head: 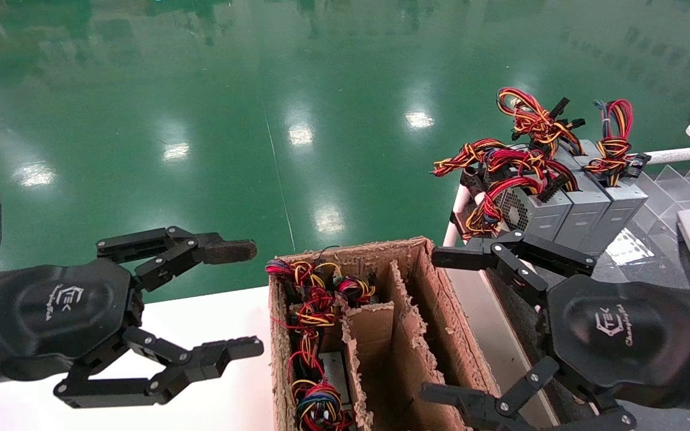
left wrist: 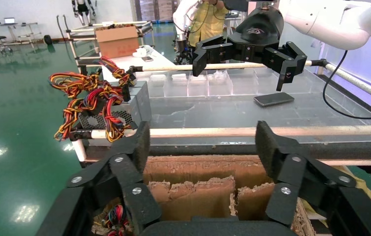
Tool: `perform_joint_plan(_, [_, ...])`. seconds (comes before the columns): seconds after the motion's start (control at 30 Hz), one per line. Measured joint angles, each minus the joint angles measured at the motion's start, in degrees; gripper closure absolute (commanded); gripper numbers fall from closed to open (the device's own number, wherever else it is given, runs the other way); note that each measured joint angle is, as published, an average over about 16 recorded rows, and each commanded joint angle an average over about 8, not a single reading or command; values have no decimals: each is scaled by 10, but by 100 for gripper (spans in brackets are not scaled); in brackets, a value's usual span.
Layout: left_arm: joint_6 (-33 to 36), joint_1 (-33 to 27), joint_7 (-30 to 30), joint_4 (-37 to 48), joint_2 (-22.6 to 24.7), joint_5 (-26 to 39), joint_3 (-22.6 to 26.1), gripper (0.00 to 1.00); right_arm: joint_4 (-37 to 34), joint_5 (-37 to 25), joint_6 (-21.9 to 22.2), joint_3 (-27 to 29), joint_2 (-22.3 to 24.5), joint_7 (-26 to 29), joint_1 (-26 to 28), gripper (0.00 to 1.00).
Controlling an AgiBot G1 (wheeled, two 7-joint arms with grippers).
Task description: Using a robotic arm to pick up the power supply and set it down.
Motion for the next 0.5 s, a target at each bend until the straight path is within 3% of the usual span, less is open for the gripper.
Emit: perform_joint_plan(0.5, [0, 0, 0, 0, 0, 0, 0, 100, 0, 0, 0, 0, 0, 0, 0, 0])
